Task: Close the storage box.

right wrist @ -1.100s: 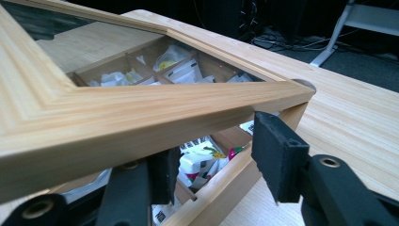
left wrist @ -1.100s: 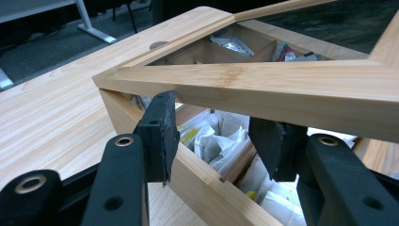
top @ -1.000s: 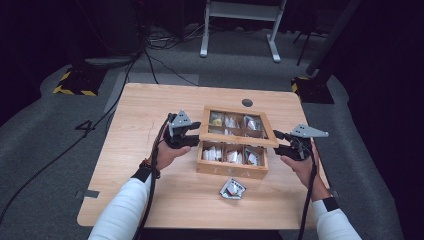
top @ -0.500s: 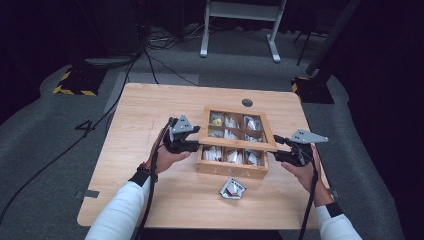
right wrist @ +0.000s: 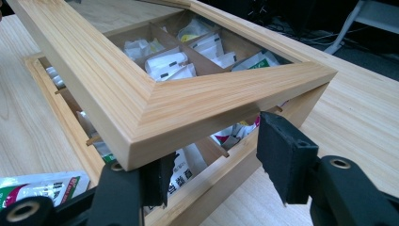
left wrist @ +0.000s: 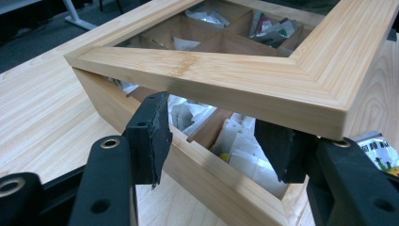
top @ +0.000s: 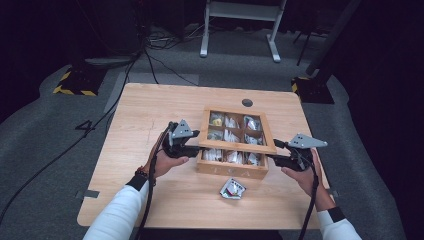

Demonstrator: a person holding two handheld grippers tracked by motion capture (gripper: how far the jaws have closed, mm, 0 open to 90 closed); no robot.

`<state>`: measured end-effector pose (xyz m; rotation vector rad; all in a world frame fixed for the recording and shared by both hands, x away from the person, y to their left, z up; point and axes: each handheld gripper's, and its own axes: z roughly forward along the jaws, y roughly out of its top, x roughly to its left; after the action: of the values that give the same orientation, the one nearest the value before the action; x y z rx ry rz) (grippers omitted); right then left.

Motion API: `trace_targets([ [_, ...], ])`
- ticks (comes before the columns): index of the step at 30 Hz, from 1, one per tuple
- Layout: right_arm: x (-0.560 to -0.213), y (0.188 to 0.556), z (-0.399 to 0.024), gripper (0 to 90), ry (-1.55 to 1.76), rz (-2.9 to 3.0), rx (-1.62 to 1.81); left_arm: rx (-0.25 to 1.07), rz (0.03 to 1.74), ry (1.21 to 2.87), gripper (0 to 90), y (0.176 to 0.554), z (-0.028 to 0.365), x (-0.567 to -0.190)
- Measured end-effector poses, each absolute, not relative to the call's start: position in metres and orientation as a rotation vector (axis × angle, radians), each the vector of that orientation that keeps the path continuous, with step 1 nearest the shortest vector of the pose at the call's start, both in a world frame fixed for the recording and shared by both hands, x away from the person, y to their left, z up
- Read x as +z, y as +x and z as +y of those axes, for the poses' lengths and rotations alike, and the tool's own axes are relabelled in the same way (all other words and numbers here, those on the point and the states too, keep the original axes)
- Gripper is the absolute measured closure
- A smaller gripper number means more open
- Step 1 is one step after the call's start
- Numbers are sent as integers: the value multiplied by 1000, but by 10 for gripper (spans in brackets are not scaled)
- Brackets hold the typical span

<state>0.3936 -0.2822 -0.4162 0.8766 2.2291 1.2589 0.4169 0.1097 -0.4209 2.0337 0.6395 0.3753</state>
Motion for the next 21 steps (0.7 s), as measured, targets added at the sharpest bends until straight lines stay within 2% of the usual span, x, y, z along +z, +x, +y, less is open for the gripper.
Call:
trace_targets([
  [10,-419,387,-279,468,860,2286,1247,354,612,2069,434,411,110,-424],
  [21,-426,380,-279,403,862,2325,1242,330,599,2119,390,404,107,-430],
])
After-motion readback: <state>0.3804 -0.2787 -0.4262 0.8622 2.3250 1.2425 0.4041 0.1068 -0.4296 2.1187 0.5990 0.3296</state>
